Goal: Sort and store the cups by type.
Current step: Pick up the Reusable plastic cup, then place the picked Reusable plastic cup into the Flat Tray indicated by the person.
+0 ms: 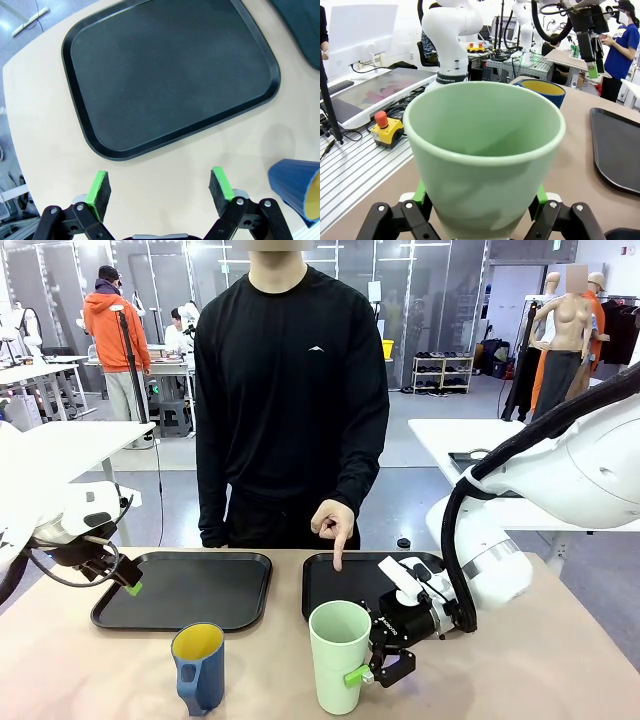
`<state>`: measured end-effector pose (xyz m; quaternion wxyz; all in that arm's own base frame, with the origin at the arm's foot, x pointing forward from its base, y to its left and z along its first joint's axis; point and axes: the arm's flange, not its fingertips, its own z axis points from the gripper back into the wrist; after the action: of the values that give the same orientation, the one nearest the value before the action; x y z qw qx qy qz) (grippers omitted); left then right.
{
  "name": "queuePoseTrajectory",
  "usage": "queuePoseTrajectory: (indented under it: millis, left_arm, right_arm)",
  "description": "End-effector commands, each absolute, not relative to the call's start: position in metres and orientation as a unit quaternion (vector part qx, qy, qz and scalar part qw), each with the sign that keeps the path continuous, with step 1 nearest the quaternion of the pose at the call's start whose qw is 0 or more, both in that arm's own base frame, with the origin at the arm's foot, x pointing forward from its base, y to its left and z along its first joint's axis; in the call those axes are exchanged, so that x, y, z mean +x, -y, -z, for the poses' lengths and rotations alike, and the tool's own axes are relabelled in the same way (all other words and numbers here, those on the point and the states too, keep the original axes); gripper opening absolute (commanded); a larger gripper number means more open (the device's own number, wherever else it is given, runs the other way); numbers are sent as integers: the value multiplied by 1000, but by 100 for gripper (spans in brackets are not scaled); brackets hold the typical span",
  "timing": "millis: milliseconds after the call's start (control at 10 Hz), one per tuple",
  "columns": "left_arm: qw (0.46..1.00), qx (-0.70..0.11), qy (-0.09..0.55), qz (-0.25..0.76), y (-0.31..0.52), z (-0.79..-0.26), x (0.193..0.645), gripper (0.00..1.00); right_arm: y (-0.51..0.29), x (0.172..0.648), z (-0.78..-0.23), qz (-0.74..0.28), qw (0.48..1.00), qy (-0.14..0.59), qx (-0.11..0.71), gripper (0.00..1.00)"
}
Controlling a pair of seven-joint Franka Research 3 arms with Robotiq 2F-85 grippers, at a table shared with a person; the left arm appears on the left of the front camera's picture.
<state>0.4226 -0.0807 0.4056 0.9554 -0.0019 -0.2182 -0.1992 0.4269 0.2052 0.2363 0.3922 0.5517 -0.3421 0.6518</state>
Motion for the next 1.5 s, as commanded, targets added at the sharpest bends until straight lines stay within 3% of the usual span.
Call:
queuePoseTrajectory:
  millis: [0, 100, 200, 800, 1400]
  left_arm:
    - [956, -3, 216, 199, 80, -406, 422, 100]
    - [956, -3, 216, 199, 80, -406, 422, 100]
    - [956, -3, 216, 199, 80, -406, 422, 100]
    - [956, -3, 216, 199, 80, -406, 422, 100]
    - [956, -3, 216, 199, 80, -406, 422, 100]
  right_arm:
    - [-198, 412, -212, -657, 375, 351, 552, 44]
    - [-199, 411, -212, -659, 375, 348, 551, 27]
    - [-199, 411, -216, -658, 387, 348, 544, 25]
    - [-189, 387, -269, -679, 378, 368, 510, 25]
    - [-197, 405, -280, -673, 384, 356, 522, 25]
